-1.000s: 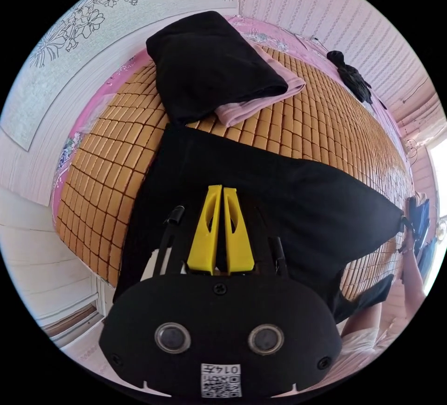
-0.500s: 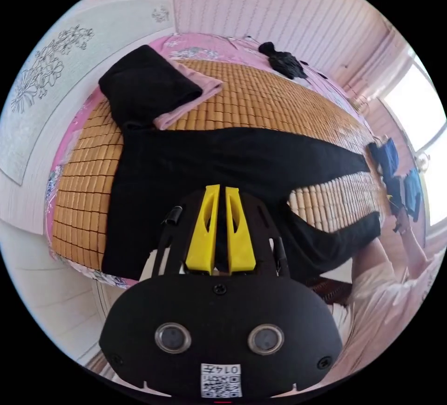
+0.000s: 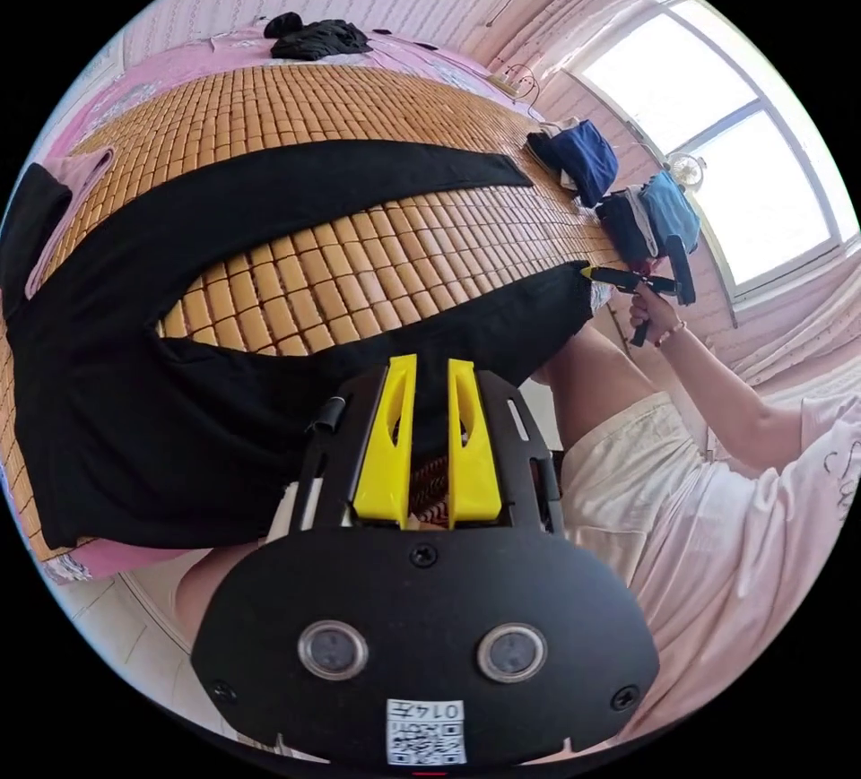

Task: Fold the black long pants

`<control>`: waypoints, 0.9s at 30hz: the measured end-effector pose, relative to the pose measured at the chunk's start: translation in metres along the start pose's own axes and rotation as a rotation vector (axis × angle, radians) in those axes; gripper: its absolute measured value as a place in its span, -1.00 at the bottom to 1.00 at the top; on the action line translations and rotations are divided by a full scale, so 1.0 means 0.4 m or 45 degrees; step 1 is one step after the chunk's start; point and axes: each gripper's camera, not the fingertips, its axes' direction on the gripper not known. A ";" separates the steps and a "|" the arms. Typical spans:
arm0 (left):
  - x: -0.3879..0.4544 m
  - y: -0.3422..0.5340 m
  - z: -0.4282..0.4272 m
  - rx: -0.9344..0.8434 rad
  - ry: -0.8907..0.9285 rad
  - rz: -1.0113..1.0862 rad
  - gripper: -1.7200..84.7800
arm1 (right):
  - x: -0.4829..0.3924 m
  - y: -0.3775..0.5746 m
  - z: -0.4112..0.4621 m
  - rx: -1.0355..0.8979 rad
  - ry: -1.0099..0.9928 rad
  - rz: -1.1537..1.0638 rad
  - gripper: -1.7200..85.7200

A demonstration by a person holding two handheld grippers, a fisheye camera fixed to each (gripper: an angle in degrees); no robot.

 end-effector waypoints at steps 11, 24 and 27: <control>0.033 0.086 -0.088 0.084 -0.129 -0.024 -0.80 | 0.062 -0.125 -0.122 0.134 0.092 0.156 -0.84; -0.021 0.210 -0.089 0.084 -0.162 -0.219 -0.79 | 0.034 -0.052 -0.028 -0.075 0.183 0.141 -0.93; -0.050 0.252 -0.100 0.105 -0.164 -0.289 -0.80 | 0.020 -0.019 -0.047 -0.066 0.216 0.127 -0.93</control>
